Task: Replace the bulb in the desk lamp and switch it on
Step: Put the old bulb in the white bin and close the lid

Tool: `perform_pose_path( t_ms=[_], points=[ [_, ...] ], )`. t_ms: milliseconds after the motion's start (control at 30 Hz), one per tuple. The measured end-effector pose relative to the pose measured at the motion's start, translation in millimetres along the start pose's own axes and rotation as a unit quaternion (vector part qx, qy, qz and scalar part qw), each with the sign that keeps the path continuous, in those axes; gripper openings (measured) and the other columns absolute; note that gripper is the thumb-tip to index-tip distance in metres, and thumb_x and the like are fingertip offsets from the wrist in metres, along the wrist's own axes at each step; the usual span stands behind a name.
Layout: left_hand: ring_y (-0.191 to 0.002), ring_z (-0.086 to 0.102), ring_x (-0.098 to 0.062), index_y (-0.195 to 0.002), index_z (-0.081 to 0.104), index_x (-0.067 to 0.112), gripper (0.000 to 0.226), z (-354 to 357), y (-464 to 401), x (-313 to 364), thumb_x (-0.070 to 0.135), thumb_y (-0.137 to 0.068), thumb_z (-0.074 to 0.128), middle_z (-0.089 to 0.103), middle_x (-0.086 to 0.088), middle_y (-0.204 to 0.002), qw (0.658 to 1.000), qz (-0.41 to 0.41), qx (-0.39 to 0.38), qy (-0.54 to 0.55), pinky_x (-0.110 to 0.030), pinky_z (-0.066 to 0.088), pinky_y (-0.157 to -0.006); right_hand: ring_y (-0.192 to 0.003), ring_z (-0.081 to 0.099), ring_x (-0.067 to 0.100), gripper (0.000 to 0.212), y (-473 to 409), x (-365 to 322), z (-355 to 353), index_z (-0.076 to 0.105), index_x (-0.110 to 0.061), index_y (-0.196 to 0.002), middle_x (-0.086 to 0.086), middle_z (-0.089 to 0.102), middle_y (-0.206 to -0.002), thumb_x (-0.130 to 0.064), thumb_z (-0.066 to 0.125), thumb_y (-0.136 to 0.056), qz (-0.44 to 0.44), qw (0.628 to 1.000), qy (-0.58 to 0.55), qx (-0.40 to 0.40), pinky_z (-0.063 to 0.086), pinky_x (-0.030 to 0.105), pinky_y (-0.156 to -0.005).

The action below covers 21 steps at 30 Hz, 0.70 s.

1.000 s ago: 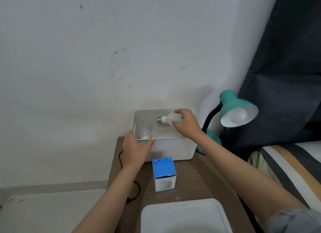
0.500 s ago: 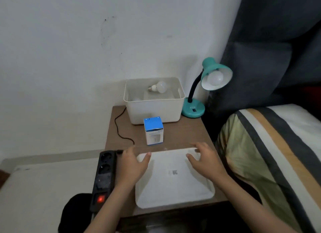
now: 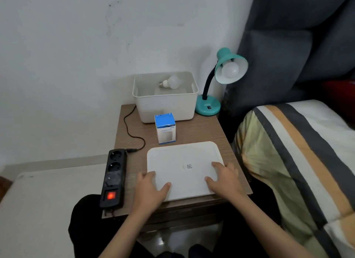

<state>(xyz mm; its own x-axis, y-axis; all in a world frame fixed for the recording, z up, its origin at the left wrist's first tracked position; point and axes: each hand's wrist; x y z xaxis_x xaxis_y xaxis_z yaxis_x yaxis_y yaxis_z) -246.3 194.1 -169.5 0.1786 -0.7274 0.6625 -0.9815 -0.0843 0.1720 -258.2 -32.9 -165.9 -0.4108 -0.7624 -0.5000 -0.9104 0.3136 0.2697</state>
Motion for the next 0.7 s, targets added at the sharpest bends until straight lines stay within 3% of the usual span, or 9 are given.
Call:
perform_pose_path(
  t_ms=[167,300,700],
  points=[
    [-0.117,0.044,-0.019,-0.123,0.055,0.006,0.061,-29,-5,20,0.035,-0.073,0.076,0.039,-0.004,-0.128,0.995,0.069,0.070,0.030,-0.030,0.040,-0.097,-0.125,0.032,0.031,0.060,-1,-20,-31,0.043,-0.022,-0.138,0.010,0.033,-0.134,-0.038,0.062,-0.083,-0.060,0.995,-0.010,0.084,0.038,0.039,-0.102],
    [-0.122,0.042,-0.024,-0.123,0.055,0.004,0.058,-59,-35,49,0.031,-0.076,0.074,0.038,-0.008,-0.136,0.989,0.106,0.102,0.014,-0.033,0.040,-0.096,-0.122,0.032,0.030,0.059,-26,-56,-61,0.043,-0.020,-0.137,0.010,0.033,-0.133,-0.039,0.061,-0.084,-0.104,0.986,-0.006,0.130,0.040,0.037,-0.097],
    [-0.111,0.051,-0.034,-0.105,0.062,-0.003,0.046,-117,-200,118,0.030,-0.075,0.072,0.052,-0.020,-0.120,0.988,0.102,0.113,-0.016,-0.034,0.042,-0.090,-0.121,0.030,0.037,0.045,-173,-170,-109,0.054,-0.011,-0.127,0.021,0.046,-0.124,-0.033,0.054,-0.087,-0.150,0.982,0.022,0.114,0.031,0.042,-0.100]
  ],
)
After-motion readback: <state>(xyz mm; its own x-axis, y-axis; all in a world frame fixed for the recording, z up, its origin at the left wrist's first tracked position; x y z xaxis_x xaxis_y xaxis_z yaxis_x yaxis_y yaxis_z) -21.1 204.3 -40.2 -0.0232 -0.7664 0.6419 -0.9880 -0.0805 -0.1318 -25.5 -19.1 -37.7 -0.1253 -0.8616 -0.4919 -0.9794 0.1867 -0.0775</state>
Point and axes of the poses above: each hand's wrist, its own y-axis away from the middle knuckle, its own z-axis out of the palm, x = y × z
